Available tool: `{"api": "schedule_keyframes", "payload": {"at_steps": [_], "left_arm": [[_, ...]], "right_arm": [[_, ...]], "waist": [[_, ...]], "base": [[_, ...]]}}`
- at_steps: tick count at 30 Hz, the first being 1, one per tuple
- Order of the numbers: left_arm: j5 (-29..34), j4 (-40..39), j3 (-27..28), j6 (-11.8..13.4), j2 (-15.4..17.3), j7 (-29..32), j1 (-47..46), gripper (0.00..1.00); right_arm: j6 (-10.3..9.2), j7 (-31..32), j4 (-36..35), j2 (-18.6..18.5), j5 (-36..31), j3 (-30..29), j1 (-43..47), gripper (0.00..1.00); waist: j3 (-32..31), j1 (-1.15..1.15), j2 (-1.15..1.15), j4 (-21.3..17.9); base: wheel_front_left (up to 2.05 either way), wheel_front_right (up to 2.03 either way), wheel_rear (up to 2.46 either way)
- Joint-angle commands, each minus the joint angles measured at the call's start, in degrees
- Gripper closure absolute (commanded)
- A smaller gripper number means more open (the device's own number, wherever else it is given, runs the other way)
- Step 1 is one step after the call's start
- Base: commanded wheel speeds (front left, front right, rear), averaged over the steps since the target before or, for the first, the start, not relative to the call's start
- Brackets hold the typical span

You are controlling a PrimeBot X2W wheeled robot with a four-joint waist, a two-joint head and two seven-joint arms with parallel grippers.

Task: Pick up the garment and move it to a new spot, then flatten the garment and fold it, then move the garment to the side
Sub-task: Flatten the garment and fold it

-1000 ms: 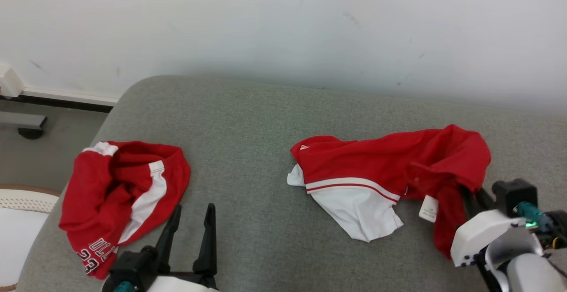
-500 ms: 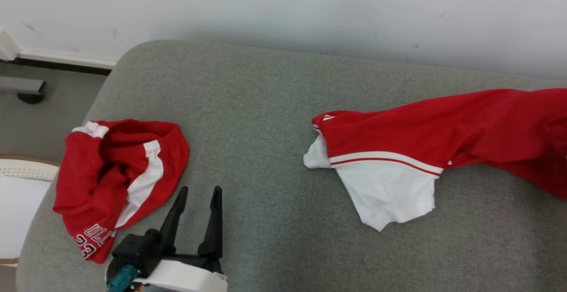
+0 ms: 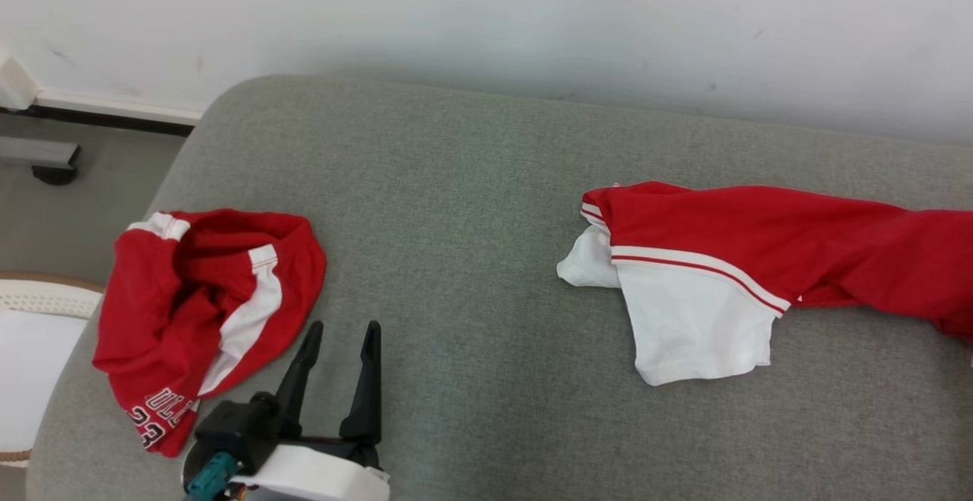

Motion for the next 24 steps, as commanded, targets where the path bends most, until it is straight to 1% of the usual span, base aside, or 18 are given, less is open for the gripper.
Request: {"api": "schedule_keyframes", "payload": {"at_steps": [1,5,8,11,15,18,21,24], "left_arm": [[0.23,0.18,0.08,-0.15,0.19,-0.03,0.23,0.0],[0.56,0.28,0.28,-0.26,0.19,-0.03,0.98,0.0],[0.81,0.16,0.56,-0.21,0.19,-0.03,1.53,0.0],[0.87,-0.1,0.67,-0.18,0.19,-0.03,1.78,0.0],[0.3,-0.64,0.33,-0.14,0.21,-0.03,2.24,0.0],[-0.19,-0.86,0.13,-0.1,0.19,-0.03,2.48,0.0],[-0.47,-0.95,0.07,0.02,0.2,-0.03,2.72,0.0],[-0.58,-1.05,-0.06,-0.02,0.19,-0.03,2.77,0.0]], "right_arm": [[-0.13,-0.6,0.0,0.12,0.23,0.23,0.3,0.0],[-0.13,-2.92,-3.18,-0.26,-0.77,0.98,1.85,0.0],[-0.13,-5.23,-8.27,0.56,-0.97,0.99,3.32,0.0],[-0.13,-7.27,-14.91,2.53,-0.96,0.55,5.85,0.0],[-0.13,-10.1,-24.81,7.17,-0.08,0.77,11.22,0.0],[-0.13,-12.88,-30.27,10.78,-0.41,1.8,16.08,0.0],[-0.13,-17.11,-33.61,14.76,0.6,4.06,20.79,0.0],[-0.13,-21.35,-34.44,16.93,1.54,6.07,24.67,0.0]], "waist": [[-0.88,0.0,0.0,-0.84],[-2.51,0.0,0.0,-2.56],[-3.53,0.0,0.0,-3.94],[-4.4,0.0,0.0,-5.11],[-5.23,0.0,0.0,-6.15],[-5.78,0.0,0.0,-6.68],[-6.12,0.0,0.0,-7.21],[-6.36,0.0,0.0,-7.68]], "base": [[0.0,0.0,0.0],[0.0,0.0,0.0],[0.0,0.0,0.0],[0.0,0.0,0.0],[0.0,0.0,0.0],[0.0,0.0,0.0],[0.0,0.0,0.0],[0.0,0.0,0.0]]}}
